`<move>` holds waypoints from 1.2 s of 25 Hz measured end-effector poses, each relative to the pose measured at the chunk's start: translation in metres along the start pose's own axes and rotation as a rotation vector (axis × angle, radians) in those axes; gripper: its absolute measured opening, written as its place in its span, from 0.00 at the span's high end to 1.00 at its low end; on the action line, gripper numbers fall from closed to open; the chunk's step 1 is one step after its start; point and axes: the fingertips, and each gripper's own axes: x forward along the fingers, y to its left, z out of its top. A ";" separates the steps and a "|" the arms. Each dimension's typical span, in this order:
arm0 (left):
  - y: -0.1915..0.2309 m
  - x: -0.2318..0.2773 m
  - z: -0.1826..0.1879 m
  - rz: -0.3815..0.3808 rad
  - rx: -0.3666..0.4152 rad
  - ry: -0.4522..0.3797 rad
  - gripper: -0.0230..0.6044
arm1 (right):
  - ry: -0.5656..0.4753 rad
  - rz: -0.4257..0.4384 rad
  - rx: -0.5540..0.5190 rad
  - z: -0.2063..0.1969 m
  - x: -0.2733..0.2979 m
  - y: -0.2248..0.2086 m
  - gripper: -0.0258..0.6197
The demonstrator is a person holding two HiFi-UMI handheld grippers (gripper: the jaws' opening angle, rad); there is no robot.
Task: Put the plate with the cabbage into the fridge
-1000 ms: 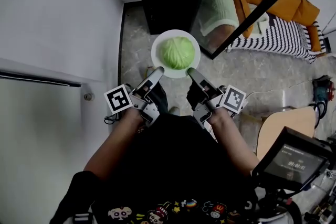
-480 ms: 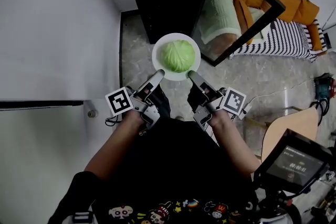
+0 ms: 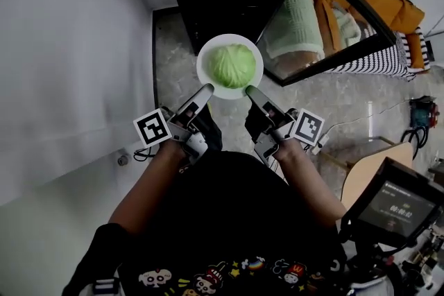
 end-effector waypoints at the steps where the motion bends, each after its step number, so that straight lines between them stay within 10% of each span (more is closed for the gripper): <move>1: -0.001 0.001 0.000 0.000 0.000 -0.001 0.95 | 0.001 0.002 0.000 0.001 0.000 0.000 0.94; 30: -0.004 0.002 -0.002 0.083 -0.058 -0.004 0.95 | -0.011 -0.017 0.015 0.001 0.001 0.002 0.94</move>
